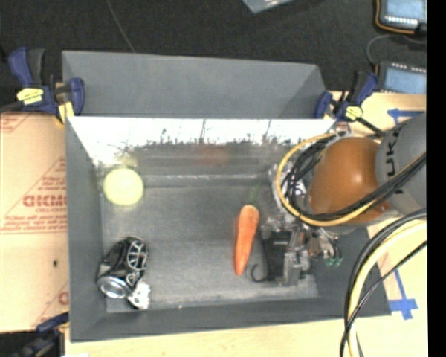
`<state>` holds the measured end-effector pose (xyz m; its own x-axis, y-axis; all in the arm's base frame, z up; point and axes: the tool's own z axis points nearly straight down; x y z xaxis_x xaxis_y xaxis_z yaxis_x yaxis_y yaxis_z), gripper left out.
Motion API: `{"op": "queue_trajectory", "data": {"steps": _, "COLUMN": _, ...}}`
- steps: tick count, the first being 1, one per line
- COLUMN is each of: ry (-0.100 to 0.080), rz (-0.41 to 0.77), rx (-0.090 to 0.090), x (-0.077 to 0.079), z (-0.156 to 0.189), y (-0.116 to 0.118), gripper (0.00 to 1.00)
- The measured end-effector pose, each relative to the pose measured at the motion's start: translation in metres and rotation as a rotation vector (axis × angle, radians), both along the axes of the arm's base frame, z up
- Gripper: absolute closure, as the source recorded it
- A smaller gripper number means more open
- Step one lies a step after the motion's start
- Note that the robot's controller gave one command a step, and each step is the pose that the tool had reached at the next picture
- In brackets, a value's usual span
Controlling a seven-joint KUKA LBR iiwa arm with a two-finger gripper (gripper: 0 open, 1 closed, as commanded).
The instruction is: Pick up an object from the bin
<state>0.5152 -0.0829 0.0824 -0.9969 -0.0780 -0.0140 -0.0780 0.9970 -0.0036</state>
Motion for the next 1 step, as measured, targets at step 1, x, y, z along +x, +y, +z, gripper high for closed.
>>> {"op": "queue_trajectory", "data": {"steps": 1, "ry": 0.005, "rz": 0.145, "rx": -0.002, "x": -0.0078, "z": -0.0082, "y": -0.0007, "gripper": 0.00}}
